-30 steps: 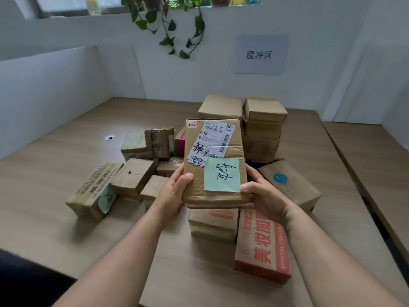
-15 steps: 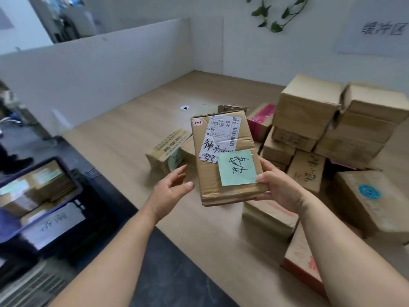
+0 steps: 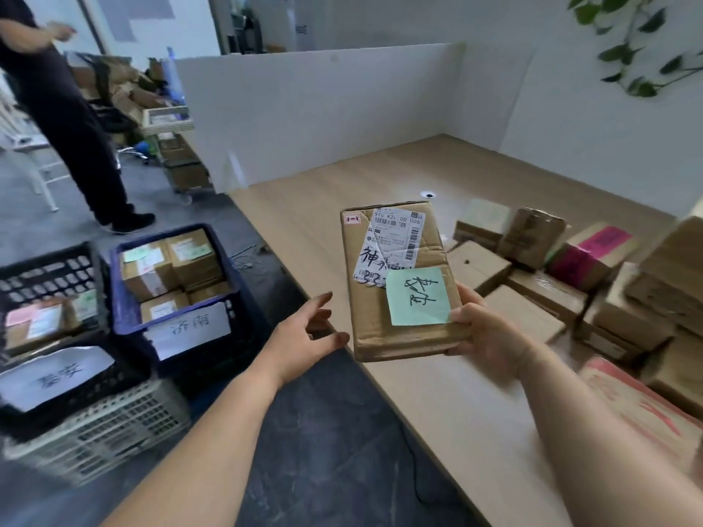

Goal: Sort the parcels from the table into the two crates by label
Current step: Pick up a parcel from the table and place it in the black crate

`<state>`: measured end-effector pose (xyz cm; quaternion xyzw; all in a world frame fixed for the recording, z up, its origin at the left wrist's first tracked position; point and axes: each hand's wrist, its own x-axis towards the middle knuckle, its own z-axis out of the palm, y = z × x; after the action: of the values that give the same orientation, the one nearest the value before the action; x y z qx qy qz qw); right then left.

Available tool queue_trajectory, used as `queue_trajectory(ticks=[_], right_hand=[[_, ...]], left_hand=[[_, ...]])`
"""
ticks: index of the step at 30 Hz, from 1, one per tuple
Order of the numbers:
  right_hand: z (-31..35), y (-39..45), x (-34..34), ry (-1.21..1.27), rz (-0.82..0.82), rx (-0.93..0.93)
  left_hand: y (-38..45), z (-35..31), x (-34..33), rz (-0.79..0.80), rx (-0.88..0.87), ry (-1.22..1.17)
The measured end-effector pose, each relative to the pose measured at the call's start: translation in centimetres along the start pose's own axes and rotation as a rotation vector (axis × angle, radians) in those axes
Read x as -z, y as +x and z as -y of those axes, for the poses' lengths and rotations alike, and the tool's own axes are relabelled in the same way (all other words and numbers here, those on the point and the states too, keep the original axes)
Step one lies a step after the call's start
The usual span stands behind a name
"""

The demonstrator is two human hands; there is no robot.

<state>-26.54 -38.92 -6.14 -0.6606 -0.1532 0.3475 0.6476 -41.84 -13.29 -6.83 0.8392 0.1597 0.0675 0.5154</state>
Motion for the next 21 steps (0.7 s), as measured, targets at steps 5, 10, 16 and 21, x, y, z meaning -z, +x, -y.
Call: queue_trajectory(ticks=[5, 10, 16, 21], right_hand=[[0.8, 4.6, -7.6, -0.092, 0.077, -0.038], [0.8, 9.3, -15.6, -0.091, 0.167, -0.069], [0.0, 14.4, -24.9, -0.117, 0.34, -0.105], [-0.6, 18.7, -31.0, -0.206, 0.523, -0.122]], left_hand=[[-0.9, 4.6, 7.0, -0.06, 0.037, 0.015], [-3.0, 9.1, 13.8, -0.163, 0.091, 0.044], [-6.3, 13.9, 20.4, -0.288, 0.195, 0.021], [-8.1, 17.0, 24.3, -0.407, 0.266, 0.068]])
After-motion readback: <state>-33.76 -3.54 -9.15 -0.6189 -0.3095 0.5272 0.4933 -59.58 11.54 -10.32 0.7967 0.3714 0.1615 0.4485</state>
